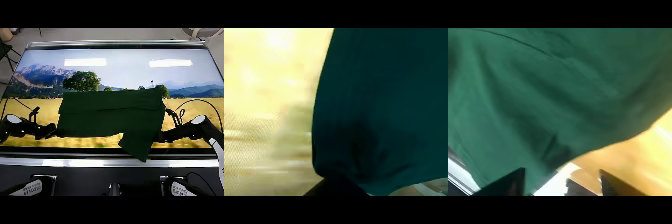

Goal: Fold the shirts.

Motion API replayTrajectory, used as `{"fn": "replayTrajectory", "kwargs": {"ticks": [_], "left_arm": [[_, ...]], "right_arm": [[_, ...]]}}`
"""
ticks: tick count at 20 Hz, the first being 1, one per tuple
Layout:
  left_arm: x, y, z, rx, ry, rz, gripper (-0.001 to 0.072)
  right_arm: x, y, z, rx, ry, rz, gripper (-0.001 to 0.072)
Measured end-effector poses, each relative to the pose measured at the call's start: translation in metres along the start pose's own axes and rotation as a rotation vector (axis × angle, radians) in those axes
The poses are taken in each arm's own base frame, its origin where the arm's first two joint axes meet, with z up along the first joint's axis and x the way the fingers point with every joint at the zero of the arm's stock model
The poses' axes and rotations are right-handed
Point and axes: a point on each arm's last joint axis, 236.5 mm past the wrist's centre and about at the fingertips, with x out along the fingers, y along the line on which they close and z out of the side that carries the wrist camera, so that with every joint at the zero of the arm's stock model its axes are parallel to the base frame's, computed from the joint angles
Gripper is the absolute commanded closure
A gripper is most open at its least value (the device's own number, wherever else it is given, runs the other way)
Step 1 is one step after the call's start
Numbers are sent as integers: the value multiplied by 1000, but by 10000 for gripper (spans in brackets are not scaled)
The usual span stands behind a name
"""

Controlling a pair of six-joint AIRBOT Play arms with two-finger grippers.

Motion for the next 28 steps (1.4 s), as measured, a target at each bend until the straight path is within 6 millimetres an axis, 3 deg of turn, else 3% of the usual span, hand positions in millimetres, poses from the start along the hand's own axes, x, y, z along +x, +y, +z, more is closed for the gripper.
{"fn": "replayTrajectory", "kwargs": {"ticks": [3, 8, 9, 10, 11, 16, 19, 22, 25, 28], "left_arm": [[0, 0, 0, 1, 1, -1, 680], [-1, -1, -1, 1, 2, -1, 680], [-1, -1, -1, 1, 2, -1, 680], [-1, -1, -1, 1, 2, -1, 680], [-1, -1, -1, 1, 2, -1, 680], [-2, -1, 0, 9, -1, -3, 681], [-16, -10, 10, 99, -34, -6, 681], [-38, -23, 26, 180, -87, -8, 682], [-55, -34, 48, 205, -145, -5, 682], [-65, -49, 84, 221, -207, -6, 682]], "right_arm": [[6, 1, 1, 31, -25, 14, 407], [10, 1, 3, 55, -45, 15, 482], [11, 0, 3, 58, -48, 12, 583], [12, -1, 4, 55, -51, 2, 614], [14, -1, 5, 50, -49, -5, 696], [17, 4, 13, -6, -52, -36, 698], [-5, 10, 38, -103, -104, -60, 701], [-40, 19, 69, -219, -152, -105, 701], [-73, 20, 104, -279, -227, -171, 702], [-91, 15, 146, -287, -305, -202, 702]]}}
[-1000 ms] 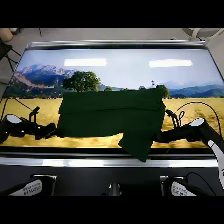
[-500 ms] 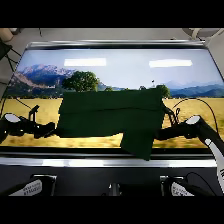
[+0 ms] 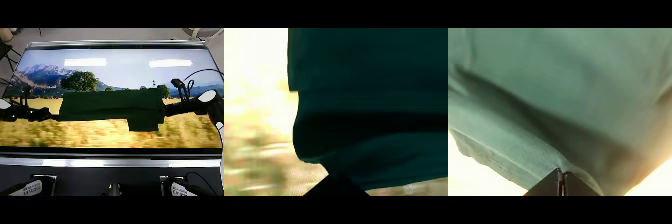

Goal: Fold the shirts.

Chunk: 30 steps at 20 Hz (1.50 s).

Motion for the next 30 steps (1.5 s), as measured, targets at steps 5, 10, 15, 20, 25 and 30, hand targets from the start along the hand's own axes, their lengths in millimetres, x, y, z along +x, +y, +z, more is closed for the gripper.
{"fn": "replayTrajectory", "kwargs": {"ticks": [5, 10, 15, 20, 25, 30], "left_arm": [[14, -3, 77, -31, -57, -16, 682], [45, 3, 123, -77, -52, -46, 681], [77, 14, 128, -111, -6, -56, 680], [82, 16, 131, -132, 6, -66, -13], [39, 10, 152, -100, -23, -87, -13], [-12, -27, 162, -15, -89, -99, -13]], "right_arm": [[18, -40, 69, 32, -118, -24, 701], [54, -76, 116, 123, -225, -5, 700], [85, -93, 118, 196, -238, 19, 698], [87, -94, 117, 198, -233, 28, -1], [51, -126, 84, 197, -149, -35, -4], [51, -145, 34, 352, -28, 14, -5]]}}
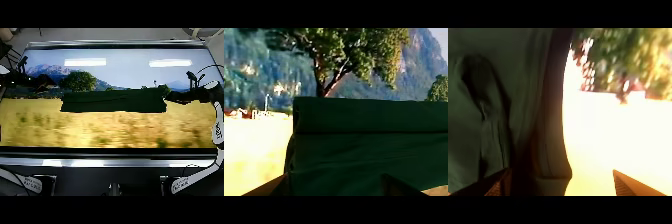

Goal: Fold the shirts.

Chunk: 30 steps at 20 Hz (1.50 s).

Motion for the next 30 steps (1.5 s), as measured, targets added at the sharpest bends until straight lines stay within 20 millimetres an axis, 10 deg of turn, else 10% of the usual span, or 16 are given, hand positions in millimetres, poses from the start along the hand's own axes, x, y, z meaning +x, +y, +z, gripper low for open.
{"fn": "replayTrajectory", "kwargs": {"ticks": [6, 8, 9, 11, 12, 13, 14, 22, 30], "left_arm": [[-14, -71, -9, 141, -14, -39, -13], [-5, -92, -18, 186, 10, -56, -13], [3, -102, -24, 212, 28, -64, -13], [24, -122, -37, 259, 70, -83, -4], [37, -130, -43, 277, 88, -91, 179], [50, -139, -50, 292, 105, -98, 549], [66, -147, -57, 306, 121, -104, 681], [195, -235, -127, 249, 199, -249, 680], [261, -296, -191, 92, 245, -359, 680]], "right_arm": [[38, 42, -6, 64, 45, 134, 115], [53, 60, -5, 55, 54, 149, 409], [58, 66, -5, 45, 59, 151, 681], [62, 77, -2, 37, 50, 157, 698], [59, 83, 5, 22, 28, 162, 699], [54, 90, 11, 2, 8, 166, 699], [48, 96, 15, -21, -6, 167, 699], [-40, 163, 42, -158, -132, 191, 698], [-131, 232, 19, -285, -154, 236, 698]]}}
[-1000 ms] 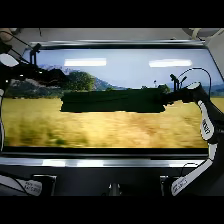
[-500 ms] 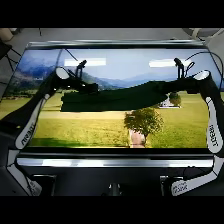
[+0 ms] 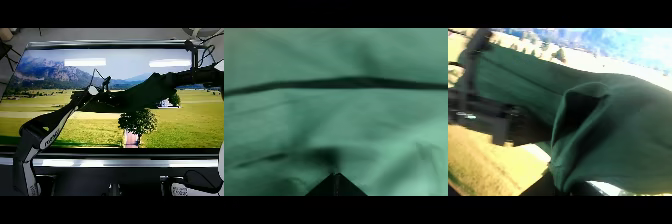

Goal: Fold the shirts.

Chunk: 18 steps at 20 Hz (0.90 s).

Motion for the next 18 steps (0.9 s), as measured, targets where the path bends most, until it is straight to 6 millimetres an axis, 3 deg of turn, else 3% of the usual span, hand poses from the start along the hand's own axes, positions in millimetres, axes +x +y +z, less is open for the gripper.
{"fn": "replayTrajectory", "kwargs": {"ticks": [3, 6, 8, 10, 12, 13, 16, 18], "left_arm": [[17, -11, -2, -55, -32, -34, 680], [26, -31, -5, -64, -45, -82, 683], [18, -38, -3, -11, -29, -98, 685], [-5, -34, 2, 75, -1, -59, 685], [-51, -18, 26, 173, -29, 49, 684], [-83, -6, 40, 219, -50, 123, 684], [-208, 25, 91, 293, -195, 342, 683], [-297, 35, 112, 292, -314, 445, 683]], "right_arm": [[-25, 30, -8, -44, 22, -4, 698], [-35, 36, -14, -56, 38, -36, 698], [-36, 34, -10, -56, 24, -57, 698], [-30, 33, -5, -60, 9, -64, 698], [-12, 39, 0, -68, 4, -46, 698], [0, 46, 5, -74, -5, -27, 698], [48, 73, 14, -94, -23, 41, 698], [91, 92, 16, -90, -26, 88, 698]]}}
